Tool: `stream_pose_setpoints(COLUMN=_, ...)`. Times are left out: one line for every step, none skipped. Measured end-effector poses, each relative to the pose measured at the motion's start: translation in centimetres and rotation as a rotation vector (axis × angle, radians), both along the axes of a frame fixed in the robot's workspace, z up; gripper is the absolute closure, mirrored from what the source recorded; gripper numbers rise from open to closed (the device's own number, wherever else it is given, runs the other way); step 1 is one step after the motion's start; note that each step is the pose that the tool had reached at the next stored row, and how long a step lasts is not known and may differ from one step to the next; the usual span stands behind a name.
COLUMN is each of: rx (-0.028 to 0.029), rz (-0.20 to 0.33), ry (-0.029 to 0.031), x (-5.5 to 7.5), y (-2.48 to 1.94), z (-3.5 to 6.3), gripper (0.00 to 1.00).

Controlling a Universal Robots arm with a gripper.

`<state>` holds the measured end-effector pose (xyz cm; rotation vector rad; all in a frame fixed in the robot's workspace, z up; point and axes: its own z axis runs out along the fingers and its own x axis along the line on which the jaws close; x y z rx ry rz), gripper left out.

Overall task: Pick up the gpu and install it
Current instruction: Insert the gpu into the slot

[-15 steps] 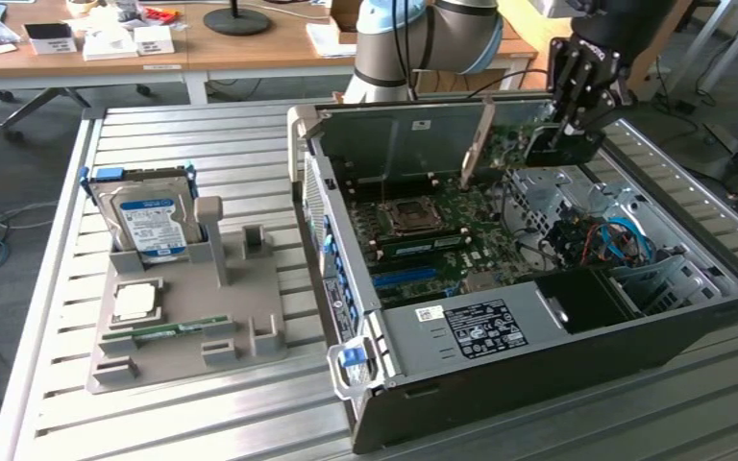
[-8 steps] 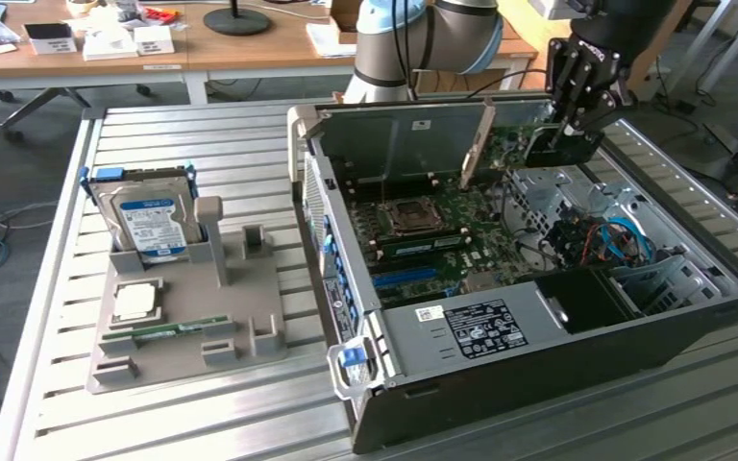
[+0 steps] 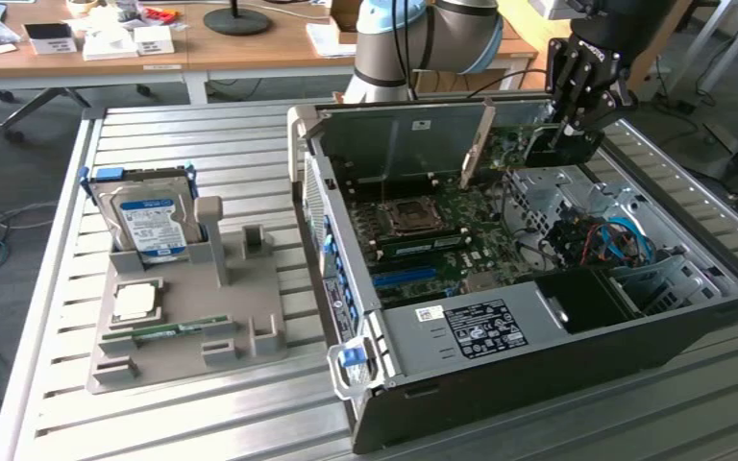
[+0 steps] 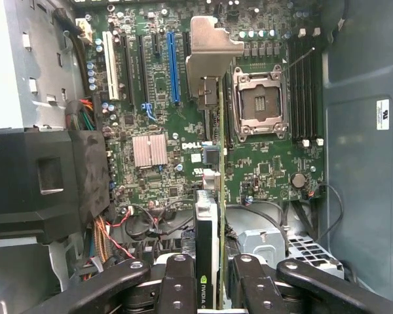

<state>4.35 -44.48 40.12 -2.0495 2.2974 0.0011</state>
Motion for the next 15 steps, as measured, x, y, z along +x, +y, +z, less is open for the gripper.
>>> stream_pose_setpoints(rx=0.0, rz=0.0, ry=0.0, x=0.0, y=0.0, z=0.0, gripper=0.73)
stream_pose_setpoints(rx=0.0, rz=0.0, ry=0.0, x=0.0, y=0.0, z=0.0, gripper=0.73)
stream_pose_setpoints(rx=0.0, rz=0.0, ry=0.0, x=-0.1, y=-0.01, z=0.0, gripper=0.73)
stream_pose_setpoints(rx=0.0002, rz=0.0, ry=-0.0001, x=-0.2, y=0.0, z=-0.01, gripper=0.73)
stream_pose_setpoints(rx=0.0001, rz=0.0, ry=0.0, x=-0.3, y=0.0, z=-0.01, gripper=0.73)
stream_pose_setpoints(rx=0.0001, rz=0.0, ry=0.0, x=-0.5, y=0.0, z=-0.01, gripper=0.73)
stream_pose_setpoints(rx=0.0001, rz=0.0, ry=0.0, x=-0.6, y=0.0, z=-0.01, gripper=0.73)
stream_pose_setpoints(rx=0.0001, rz=0.0, ry=0.0, x=-0.8, y=0.0, z=-0.01, gripper=0.73)
stream_pose_setpoints(rx=0.0, rz=0.0, ry=0.0, x=-1.0, y=0.0, z=-0.01, gripper=0.73)
stream_pose_setpoints(rx=0.0, rz=0.0, ry=0.0, x=-1.1, y=0.0, z=-0.01, gripper=0.73)
stream_pose_setpoints(rx=0.0, rz=0.0, ry=0.0, x=-1.2, y=0.0, z=-0.01, gripper=0.73)
stream_pose_setpoints(rx=0.0, rz=0.0, ry=0.0, x=-1.3, y=0.0, z=-0.01, gripper=0.73)
stream_pose_setpoints(rx=0.0, rz=0.0, ry=0.0, x=-1.3, y=0.0, z=-0.01, gripper=0.73)
stream_pose_setpoints(rx=0.0001, rz=0.0, ry=0.0, x=-1.3, y=0.0, z=-0.01, gripper=0.73)
stream_pose_setpoints(rx=0.0, rz=0.001, ry=0.0, x=-1.3, y=0.0, z=-0.01, gripper=0.73)
